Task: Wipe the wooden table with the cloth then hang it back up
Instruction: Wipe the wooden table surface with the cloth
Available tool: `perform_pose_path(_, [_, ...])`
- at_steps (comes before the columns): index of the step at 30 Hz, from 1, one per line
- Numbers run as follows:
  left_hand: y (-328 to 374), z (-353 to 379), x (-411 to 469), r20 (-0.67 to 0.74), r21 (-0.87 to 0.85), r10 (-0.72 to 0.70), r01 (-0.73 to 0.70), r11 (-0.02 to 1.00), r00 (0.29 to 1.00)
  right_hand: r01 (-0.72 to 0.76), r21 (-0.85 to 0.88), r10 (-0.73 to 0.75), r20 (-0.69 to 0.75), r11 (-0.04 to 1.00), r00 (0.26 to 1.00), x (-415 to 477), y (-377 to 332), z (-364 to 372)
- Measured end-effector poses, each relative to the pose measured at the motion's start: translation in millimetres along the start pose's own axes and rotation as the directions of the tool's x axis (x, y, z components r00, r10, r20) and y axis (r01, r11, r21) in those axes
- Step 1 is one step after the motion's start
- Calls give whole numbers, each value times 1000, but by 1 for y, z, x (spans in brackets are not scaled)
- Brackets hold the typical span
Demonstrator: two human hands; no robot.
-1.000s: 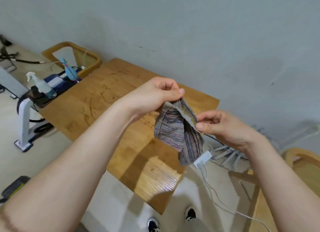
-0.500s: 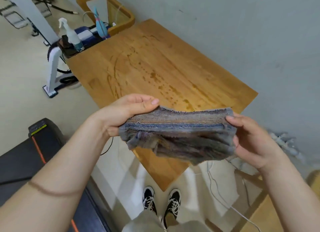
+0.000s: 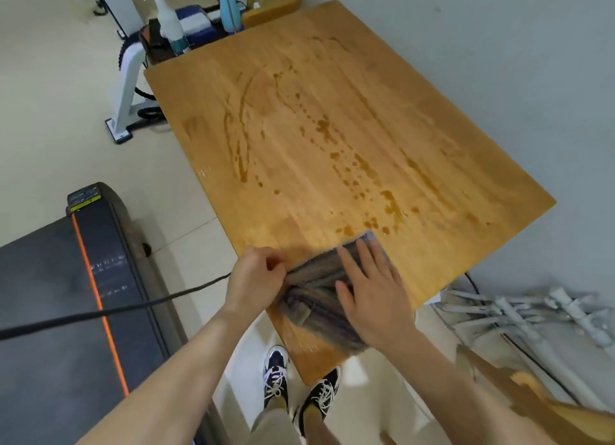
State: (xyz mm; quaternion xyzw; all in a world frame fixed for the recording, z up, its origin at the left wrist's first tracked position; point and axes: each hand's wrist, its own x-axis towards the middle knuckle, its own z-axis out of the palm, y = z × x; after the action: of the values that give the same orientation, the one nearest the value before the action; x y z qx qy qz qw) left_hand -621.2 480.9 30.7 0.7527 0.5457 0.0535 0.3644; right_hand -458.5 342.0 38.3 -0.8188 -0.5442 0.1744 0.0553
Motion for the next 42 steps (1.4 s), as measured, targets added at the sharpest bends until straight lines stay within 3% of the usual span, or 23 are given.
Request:
perform_pose_path(2, [-8, 4, 8, -151, -38, -63, 58, 998, 986, 9, -60, -4, 72, 998, 997, 4, -6, 24])
perform_pose_path(5, [-17, -1, 30, -315, -164, -278, 237, 958, 907, 46, -124, -39, 56, 991, 998, 2, 2, 40])
perform_pose_path(9, [-21, -2, 73, -299, -458, -481, 318, 830, 824, 134, -189, -120, 84, 973, 989, -8, 11, 41])
perform_pose_path(11, [-20, 4, 82, -337, -443, -517, 352, 825, 787, 124, -194, -108, 89, 973, 990, -1, 2, 41])
perform_pose_path(20, [-21, 7, 92, -378, -340, -534, 424, 840, 756, 218, -173, -215, 31, 961, 976, 106, -65, 43])
perform_pose_path(24, [-22, 6, 90, -383, -328, -528, 423, 845, 758, 259, -118, -262, -9, 959, 965, 78, -42, 37])
perform_pose_path(27, [-21, 8, 89, -390, -330, -519, 411, 850, 760, 296, -23, -296, -136, 955, 945, 45, -8, 39])
perform_pose_path(30, [-21, 9, 90, -399, -335, -512, 399, 853, 761, 228, 44, -213, -219, 973, 952, 54, -10, 41])
perform_pose_path(32, [-24, 8, 90, -394, -345, -510, 391, 853, 765, 188, 65, -175, -169, 980, 970, 71, -37, 40])
perform_pose_path(37, [-26, 5, 93, -394, -393, -485, 334, 857, 780, 421, 19, -421, -18, 907, 907, 118, -81, 43])
perform_pose_path(42, [-32, 8, 97, -368, -447, -472, 294, 845, 801, 521, 27, -521, 58, 853, 851, 135, -69, 38])
